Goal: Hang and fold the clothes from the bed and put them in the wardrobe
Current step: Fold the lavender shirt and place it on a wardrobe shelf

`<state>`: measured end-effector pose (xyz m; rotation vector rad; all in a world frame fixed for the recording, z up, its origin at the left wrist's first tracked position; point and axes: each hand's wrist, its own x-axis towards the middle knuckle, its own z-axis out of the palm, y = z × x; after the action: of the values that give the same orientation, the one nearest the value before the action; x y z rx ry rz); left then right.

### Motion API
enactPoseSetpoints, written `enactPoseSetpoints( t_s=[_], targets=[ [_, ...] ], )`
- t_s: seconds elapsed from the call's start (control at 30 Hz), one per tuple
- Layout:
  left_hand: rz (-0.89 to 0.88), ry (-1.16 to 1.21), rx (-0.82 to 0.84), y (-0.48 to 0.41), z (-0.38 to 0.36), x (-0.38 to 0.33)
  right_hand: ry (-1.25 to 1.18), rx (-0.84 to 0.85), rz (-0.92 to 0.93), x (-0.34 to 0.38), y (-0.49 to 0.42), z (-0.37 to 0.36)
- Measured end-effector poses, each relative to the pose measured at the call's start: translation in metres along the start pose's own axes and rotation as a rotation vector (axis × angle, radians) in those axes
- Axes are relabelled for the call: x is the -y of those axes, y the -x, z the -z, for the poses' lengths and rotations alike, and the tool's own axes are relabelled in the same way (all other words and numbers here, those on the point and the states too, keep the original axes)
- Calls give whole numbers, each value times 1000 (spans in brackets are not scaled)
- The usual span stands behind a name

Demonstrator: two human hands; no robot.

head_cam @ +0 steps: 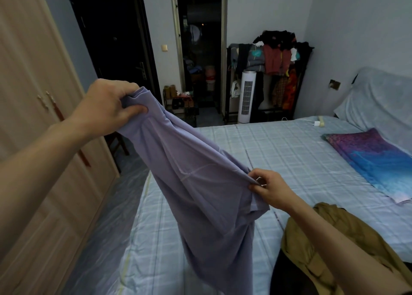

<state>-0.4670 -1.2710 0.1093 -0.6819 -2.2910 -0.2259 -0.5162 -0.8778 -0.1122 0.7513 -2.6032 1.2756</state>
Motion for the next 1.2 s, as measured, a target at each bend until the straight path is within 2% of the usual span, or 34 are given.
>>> enactPoseSetpoints(
  t_s=[0.1,0.27,0.6,0.87,1.03,1.2],
  targets=[
    [8,-2,15,3,-3,2,52,-29,-16,1,-2,-6],
    [48,12,23,10,-8,13,51,-241,-59,-4,-8,-14],
    [107,40,62,24,-43,40,57,-148,-132,-32,-37,-35],
    [223,64,151,15,-135,87,139,-183,-286,-87,-98,-75],
    [254,3,186,-7,-210,132,95,-226,-396,-138,-158,-96],
    [284,-23,183,-46,-279,188,189,-284,-326,-191,-240,-102]
  ],
)
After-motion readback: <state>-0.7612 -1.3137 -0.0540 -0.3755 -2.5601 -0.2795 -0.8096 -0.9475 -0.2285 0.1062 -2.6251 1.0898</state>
